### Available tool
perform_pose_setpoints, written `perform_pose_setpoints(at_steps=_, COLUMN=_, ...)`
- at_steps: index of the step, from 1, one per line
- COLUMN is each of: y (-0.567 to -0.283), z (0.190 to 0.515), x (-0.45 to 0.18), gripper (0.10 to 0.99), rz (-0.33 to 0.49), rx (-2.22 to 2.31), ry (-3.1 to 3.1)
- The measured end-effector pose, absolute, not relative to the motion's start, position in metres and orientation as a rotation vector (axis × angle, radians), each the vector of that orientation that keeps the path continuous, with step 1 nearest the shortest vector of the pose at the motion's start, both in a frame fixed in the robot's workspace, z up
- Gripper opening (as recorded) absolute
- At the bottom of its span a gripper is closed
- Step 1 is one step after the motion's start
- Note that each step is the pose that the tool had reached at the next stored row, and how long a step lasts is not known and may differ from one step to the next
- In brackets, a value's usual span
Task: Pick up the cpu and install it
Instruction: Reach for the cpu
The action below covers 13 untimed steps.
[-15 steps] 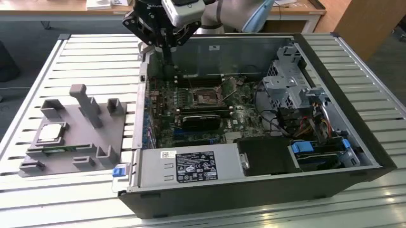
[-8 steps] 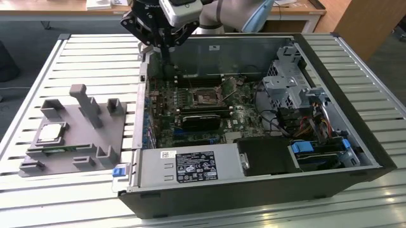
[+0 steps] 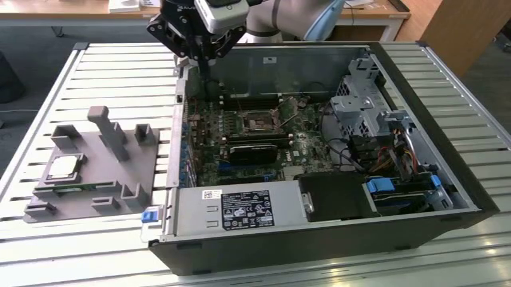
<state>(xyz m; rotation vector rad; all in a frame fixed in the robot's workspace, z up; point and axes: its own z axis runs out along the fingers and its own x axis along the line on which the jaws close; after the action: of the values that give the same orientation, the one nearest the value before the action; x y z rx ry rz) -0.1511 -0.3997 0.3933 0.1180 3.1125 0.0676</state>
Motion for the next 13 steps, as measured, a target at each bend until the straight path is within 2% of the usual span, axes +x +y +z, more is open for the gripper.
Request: perform_pose_setpoints(at_steps=13, y=-0.3997, z=0.3932, x=-0.1619, gripper=0.106, rz=0.068, rx=0.118, ry=3.112)
